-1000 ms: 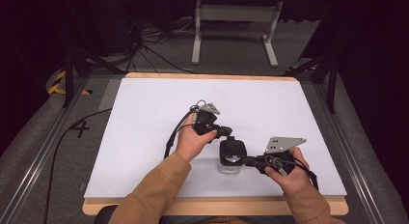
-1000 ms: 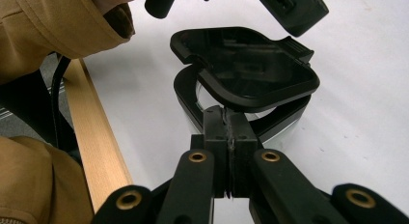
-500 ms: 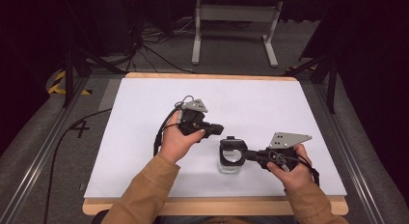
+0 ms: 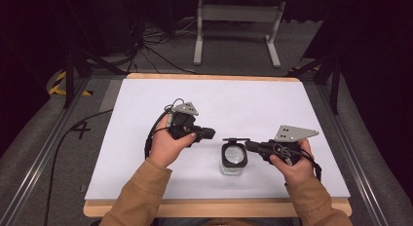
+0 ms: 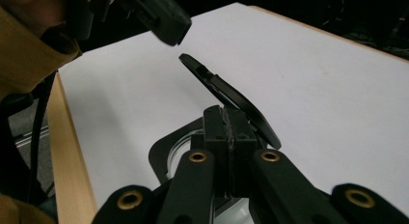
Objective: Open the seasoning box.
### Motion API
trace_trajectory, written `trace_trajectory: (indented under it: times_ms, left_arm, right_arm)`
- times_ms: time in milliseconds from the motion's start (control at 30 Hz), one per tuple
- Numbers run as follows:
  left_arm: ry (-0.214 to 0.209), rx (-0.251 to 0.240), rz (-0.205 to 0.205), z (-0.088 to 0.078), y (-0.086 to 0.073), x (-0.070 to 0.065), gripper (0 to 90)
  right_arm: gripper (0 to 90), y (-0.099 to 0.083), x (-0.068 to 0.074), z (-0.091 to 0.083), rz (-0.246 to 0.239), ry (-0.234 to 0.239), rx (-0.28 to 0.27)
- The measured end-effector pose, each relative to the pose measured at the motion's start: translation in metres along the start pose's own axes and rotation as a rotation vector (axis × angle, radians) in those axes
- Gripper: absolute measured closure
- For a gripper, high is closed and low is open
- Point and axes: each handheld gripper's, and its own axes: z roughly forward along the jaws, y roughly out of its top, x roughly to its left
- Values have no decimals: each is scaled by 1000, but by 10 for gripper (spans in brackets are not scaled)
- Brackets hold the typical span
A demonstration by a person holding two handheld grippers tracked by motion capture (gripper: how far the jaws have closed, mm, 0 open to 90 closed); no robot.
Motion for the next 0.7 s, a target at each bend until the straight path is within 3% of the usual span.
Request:
trace_trajectory:
  times_ms: [233, 500, 700]
  left_arm:
    - [42, -10, -45, -14, -14, 6, 843]
    - [93, -2, -93, -27, -31, 16, 839]
    - [113, -5, -95, -35, -36, 17, 839]
  right_arm:
    - [900, 7, -9, 7, -5, -7, -41]
    - [900, 12, -18, 17, -6, -12, -51]
    - [900, 15, -22, 22, -27, -36, -44]
